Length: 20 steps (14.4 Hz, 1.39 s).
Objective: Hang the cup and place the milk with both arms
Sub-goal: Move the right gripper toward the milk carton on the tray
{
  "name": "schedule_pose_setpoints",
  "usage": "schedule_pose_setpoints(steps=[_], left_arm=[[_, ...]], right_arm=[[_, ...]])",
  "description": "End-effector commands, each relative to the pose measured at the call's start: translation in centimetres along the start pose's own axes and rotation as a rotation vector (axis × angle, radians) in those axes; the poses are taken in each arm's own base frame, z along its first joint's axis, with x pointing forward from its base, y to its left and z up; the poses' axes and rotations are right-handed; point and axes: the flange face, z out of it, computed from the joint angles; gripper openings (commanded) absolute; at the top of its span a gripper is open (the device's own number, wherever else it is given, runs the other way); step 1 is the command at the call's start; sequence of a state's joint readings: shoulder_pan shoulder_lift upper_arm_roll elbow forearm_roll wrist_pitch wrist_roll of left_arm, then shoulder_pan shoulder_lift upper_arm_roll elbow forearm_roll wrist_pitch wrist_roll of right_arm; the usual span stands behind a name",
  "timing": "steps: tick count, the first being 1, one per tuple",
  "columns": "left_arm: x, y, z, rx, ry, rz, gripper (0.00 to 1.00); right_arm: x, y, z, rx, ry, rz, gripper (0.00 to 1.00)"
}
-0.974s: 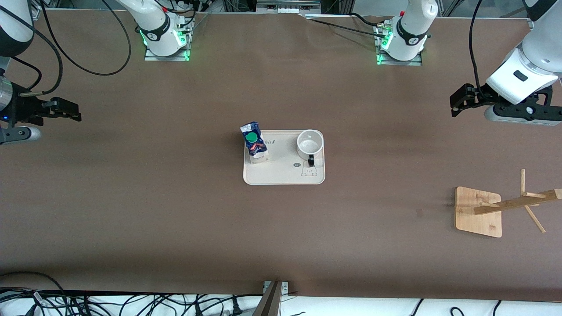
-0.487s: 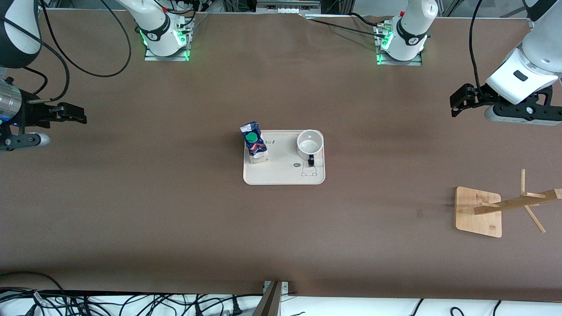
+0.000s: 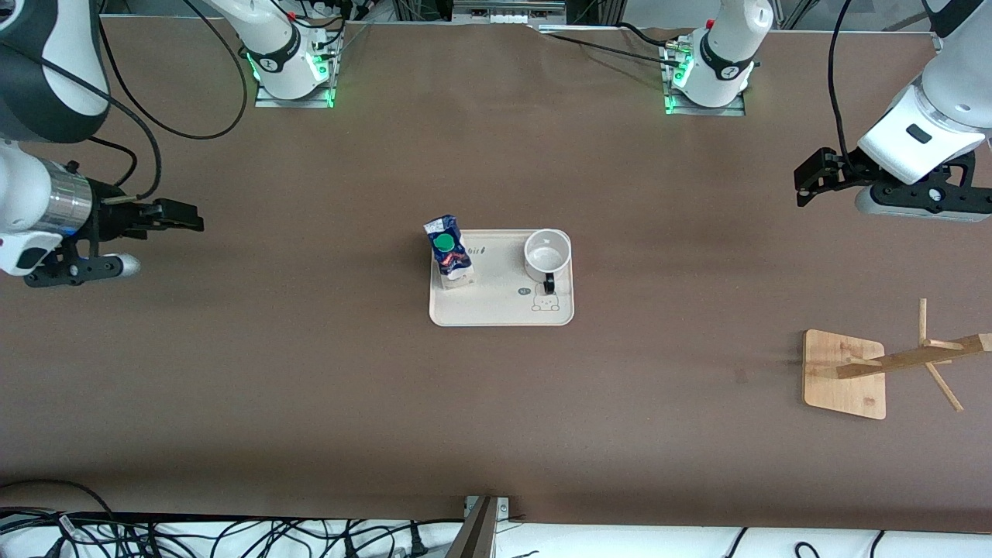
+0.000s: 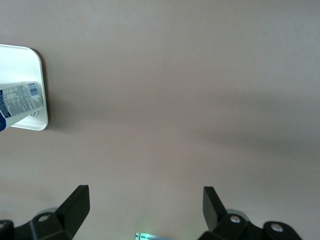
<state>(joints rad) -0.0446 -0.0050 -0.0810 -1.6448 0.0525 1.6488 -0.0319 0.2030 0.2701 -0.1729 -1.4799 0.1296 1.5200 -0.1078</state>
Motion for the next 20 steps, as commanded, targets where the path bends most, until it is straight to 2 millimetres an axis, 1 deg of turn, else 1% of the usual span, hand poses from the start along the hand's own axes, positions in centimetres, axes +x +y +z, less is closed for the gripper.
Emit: schedule_pose_setpoints(steps=[1, 2, 4, 5, 7, 8, 10, 12, 13, 14, 15, 16, 17, 20], left_arm=[[-0.1, 0.0, -0.4, -0.022, -0.007, 0.015, 1.0], [-0.1, 0.0, -0.4, -0.022, -0.005, 0.015, 1.0], [-0.1, 0.0, -0.4, -0.02, -0.007, 0.015, 1.0], [-0.1, 0.0, -0.4, -0.022, -0.005, 0.015, 1.0], [-0.1, 0.0, -0.4, -0.02, -0.005, 0.015, 1.0], [-0.1, 0.0, -0.4, -0.02, -0.007, 0.015, 1.0], [-0.1, 0.0, -0.4, -0.022, -0.005, 0.015, 1.0], [-0.1, 0.0, -0.4, -0.022, -0.007, 0.015, 1.0], [-0.1, 0.0, -0.4, -0.022, -0.005, 0.015, 1.0], [-0.1, 0.0, -0.4, -0.022, -0.005, 0.013, 1.0], [-0.1, 0.0, -0.4, -0.022, -0.007, 0.015, 1.0], [-0.1, 0.0, -0.4, -0.022, -0.005, 0.015, 1.0], [-0.1, 0.0, -0.4, -0.022, -0.007, 0.015, 1.0], [-0.1, 0.0, -0.4, -0.022, -0.007, 0.015, 1.0]], right_arm=[[1.2, -6.3, 1.3, -0.014, 0.016, 0.026, 1.0], [1.5, -9.3, 1.9, -0.027, 0.029, 0.052, 1.0], [1.7, -14.2, 3.3, -0.058, 0.044, 0.078, 1.0], [1.6, -16.2, 3.8, -0.064, 0.05, 0.08, 1.0], [1.4, -18.9, 4.2, -0.058, 0.065, 0.082, 1.0], [1.4, -20.0, 4.5, -0.054, 0.075, 0.07, 1.0], [1.8, -22.2, 6.0, -0.061, 0.08, 0.04, 1.0], [2.8, -22.9, 7.6, -0.06, 0.093, 0.037, 1.0], [3.0, -23.9, 8.3, -0.045, 0.095, 0.029, 1.0], [3.2, -25.0, 9.5, -0.011, 0.082, 0.04, 1.0], [3.7, -25.8, 10.5, 0.02, 0.086, 0.076, 1.0], [4.2, -26.0, 10.8, 0.033, 0.106, 0.098, 1.0], [4.6, -26.1, 11.5, 0.033, 0.111, 0.103, 1.0], [4.5, -28.1, 12.2, 0.051, 0.129, 0.091, 1.0]])
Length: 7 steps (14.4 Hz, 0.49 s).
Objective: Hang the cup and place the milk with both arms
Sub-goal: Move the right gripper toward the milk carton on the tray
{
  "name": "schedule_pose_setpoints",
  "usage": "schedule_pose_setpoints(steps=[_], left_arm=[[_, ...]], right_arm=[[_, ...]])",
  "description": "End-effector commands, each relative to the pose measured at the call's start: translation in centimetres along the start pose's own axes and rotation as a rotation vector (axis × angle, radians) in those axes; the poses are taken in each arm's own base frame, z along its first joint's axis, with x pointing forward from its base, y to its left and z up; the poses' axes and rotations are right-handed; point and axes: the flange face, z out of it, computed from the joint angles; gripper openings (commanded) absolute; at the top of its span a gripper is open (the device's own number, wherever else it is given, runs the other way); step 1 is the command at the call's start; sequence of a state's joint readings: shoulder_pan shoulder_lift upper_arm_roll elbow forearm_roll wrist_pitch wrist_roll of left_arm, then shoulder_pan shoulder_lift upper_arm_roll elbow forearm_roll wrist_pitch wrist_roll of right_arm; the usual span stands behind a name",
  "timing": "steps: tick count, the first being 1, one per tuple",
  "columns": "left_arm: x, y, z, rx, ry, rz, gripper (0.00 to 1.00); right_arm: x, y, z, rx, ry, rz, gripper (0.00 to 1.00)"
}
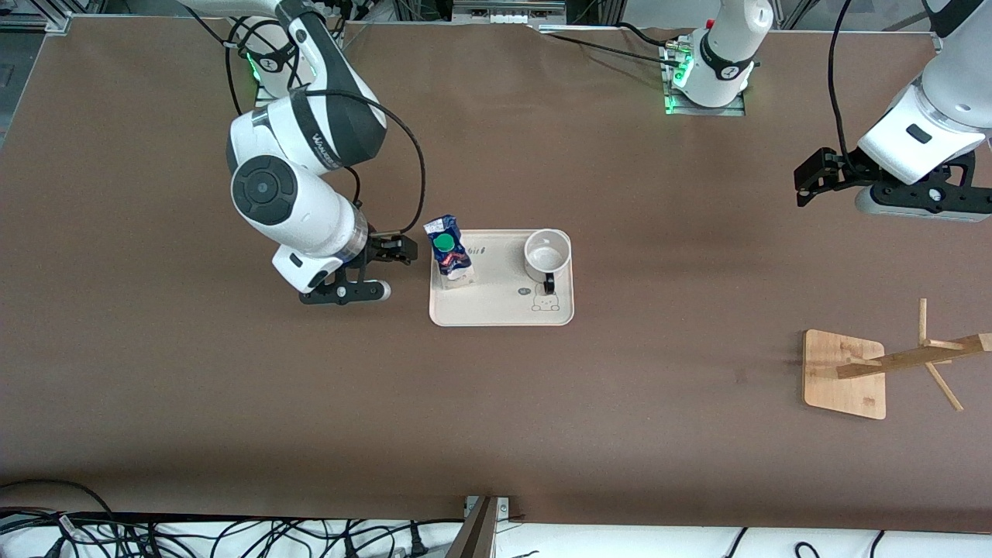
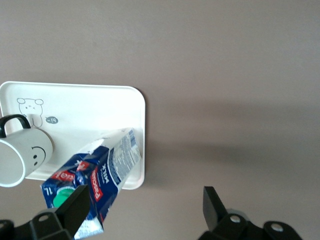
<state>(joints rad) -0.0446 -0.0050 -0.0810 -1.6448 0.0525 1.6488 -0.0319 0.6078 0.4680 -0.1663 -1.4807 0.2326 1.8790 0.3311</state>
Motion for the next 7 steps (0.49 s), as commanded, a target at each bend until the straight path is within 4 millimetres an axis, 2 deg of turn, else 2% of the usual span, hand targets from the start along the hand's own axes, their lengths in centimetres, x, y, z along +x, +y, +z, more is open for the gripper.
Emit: schedule_pose_setpoints(steps=[1, 5, 7], left_arm=[[-0.1, 0.0, -0.4, -0.022, -0.007, 0.015, 1.0], [-0.1, 0.1, -0.4, -0.022, -0.006, 0.015, 1.0], [-0.1, 0.0, -0.4, -0.022, -0.007, 0.013, 1.0]], right_arm=[[-0.6, -2.0, 0.1, 0.043, 0.006, 0.039, 1.0], [-1.8, -4.1, 0.6, 0.037, -0.005, 0.028, 1.0], [-2.9, -6.1, 1.3, 0.026, -0.012, -0.006, 1.0]])
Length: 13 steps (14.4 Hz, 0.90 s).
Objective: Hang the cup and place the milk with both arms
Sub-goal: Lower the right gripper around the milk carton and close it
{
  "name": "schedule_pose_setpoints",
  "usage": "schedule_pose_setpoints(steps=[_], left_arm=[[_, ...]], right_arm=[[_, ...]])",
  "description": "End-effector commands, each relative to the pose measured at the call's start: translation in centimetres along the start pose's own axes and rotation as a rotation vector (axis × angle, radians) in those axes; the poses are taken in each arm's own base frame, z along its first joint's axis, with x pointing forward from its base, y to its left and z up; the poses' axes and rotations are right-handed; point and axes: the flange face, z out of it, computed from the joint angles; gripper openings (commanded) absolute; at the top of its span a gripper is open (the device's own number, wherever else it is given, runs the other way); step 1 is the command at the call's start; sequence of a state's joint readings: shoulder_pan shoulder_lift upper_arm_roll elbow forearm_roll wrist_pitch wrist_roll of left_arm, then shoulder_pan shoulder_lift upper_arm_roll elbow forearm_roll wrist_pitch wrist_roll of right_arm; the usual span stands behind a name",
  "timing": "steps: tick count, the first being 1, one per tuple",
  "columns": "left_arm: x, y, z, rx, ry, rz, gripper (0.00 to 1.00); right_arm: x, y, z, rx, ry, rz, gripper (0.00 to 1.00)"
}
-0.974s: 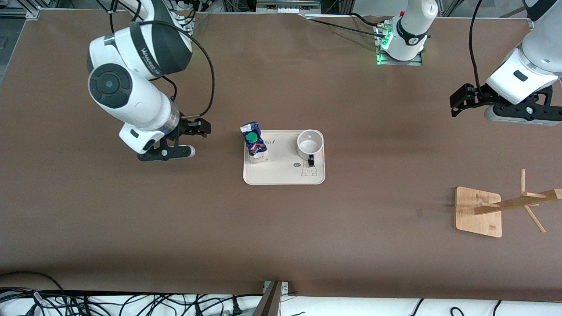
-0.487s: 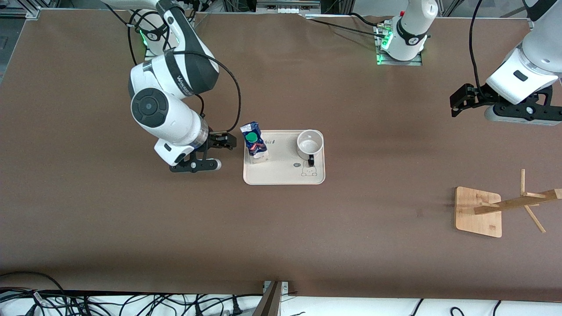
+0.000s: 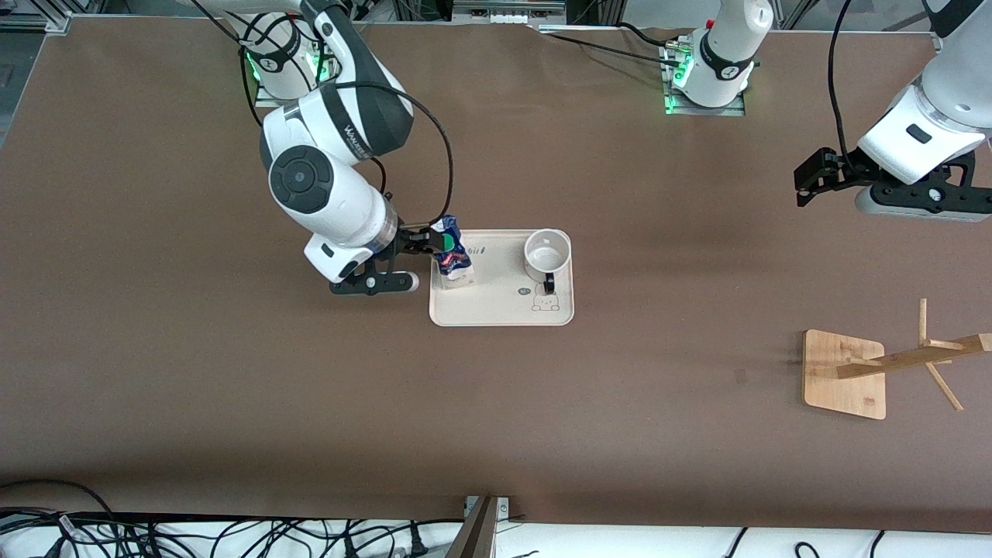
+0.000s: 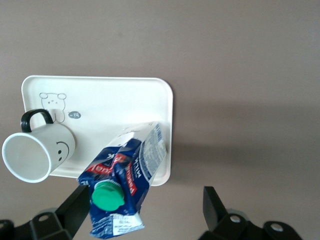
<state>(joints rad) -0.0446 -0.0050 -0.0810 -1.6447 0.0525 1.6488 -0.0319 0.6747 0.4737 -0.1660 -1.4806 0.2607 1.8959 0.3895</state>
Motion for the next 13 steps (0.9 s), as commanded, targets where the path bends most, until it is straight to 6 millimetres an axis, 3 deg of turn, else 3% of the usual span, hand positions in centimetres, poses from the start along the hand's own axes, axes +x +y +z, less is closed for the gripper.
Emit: schedule_pose_setpoints(steps=[1, 13], left_arm=[[-0.1, 0.0, -0.4, -0.02, -0.007, 0.013, 1.0], [-0.2, 0.0, -0.3, -0.02, -0.014, 0.01, 1.0]], right_arm=[[-1.1, -2.1, 0.9, 0.001, -0.01, -0.011, 1.0], [-2.6, -4.5, 3.2, -0.03, -0.032, -0.074, 1.0]])
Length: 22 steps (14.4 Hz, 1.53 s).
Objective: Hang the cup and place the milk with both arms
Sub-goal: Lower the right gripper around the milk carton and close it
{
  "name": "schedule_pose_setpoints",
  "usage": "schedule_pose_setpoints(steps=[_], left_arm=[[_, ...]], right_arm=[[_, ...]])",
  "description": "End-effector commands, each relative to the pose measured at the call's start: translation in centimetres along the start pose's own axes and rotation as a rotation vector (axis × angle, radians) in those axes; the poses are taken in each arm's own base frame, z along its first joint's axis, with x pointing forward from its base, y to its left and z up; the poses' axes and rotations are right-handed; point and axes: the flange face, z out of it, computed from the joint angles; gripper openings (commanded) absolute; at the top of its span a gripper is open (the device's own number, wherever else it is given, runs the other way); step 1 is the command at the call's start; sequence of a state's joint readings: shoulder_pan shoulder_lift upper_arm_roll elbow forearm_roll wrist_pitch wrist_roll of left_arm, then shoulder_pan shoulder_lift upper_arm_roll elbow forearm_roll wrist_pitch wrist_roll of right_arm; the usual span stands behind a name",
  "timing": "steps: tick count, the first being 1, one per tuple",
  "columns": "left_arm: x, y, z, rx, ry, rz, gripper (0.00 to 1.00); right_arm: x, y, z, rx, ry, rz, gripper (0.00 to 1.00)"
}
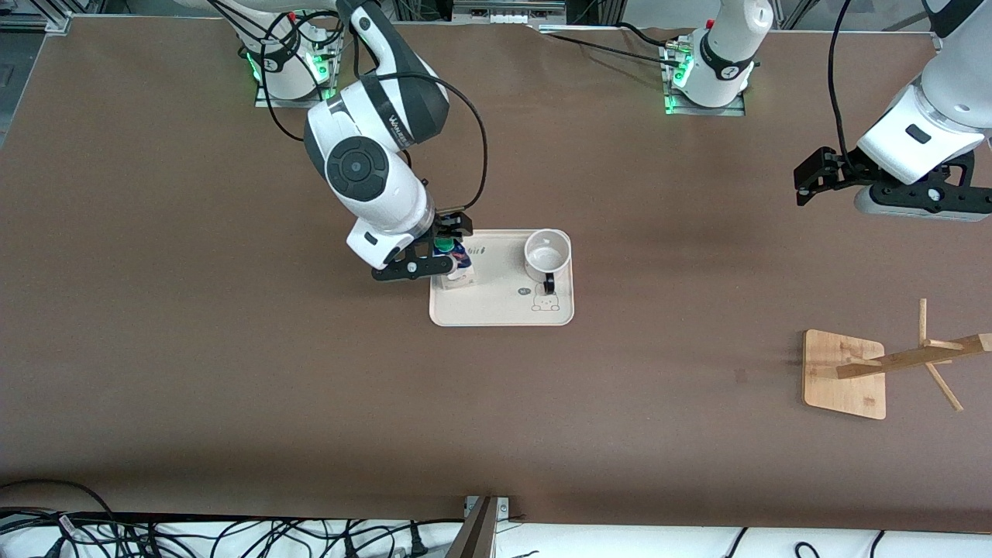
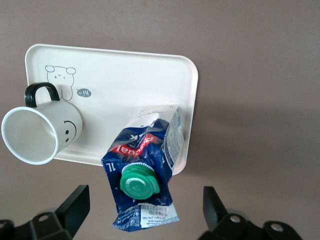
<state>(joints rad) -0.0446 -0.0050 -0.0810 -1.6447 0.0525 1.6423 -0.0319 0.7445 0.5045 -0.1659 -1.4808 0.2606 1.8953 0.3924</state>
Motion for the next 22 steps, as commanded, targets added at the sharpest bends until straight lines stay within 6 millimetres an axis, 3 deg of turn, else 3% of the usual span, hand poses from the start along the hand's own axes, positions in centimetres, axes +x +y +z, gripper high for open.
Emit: schedule_pose_setpoints(steps=[1, 3, 8, 13, 22], left_arm=[[-0.1, 0.0, -0.3, -0.02, -0.008, 0.01, 1.0], [-0.1, 0.0, -0.4, -0.02, -0.006, 0.01, 1.0], [-0.1, 0.0, -0.4, -0.02, -0.006, 0.01, 1.0], [-0.1, 0.0, -0.4, -0.02, -0.006, 0.01, 1.0], [-0.1, 0.0, -0.4, -0.02, -0.006, 0.012, 1.0]], right_arm=[[-0.6, -1.0, 0.3, -0.005, 0.0, -0.018, 1.0], [-0.7, -1.0, 0.4, -0.006, -0.003, -0.021, 1.0], [0.1, -0.2, 2.7, -0.046, -0.02, -0.049, 1.0], [0.4, 0.2, 3.0, -0.047, -0.023, -0.043, 1.0], [0.1, -0.6, 3.7, -0.037, -0.032, -0.053, 1.0]])
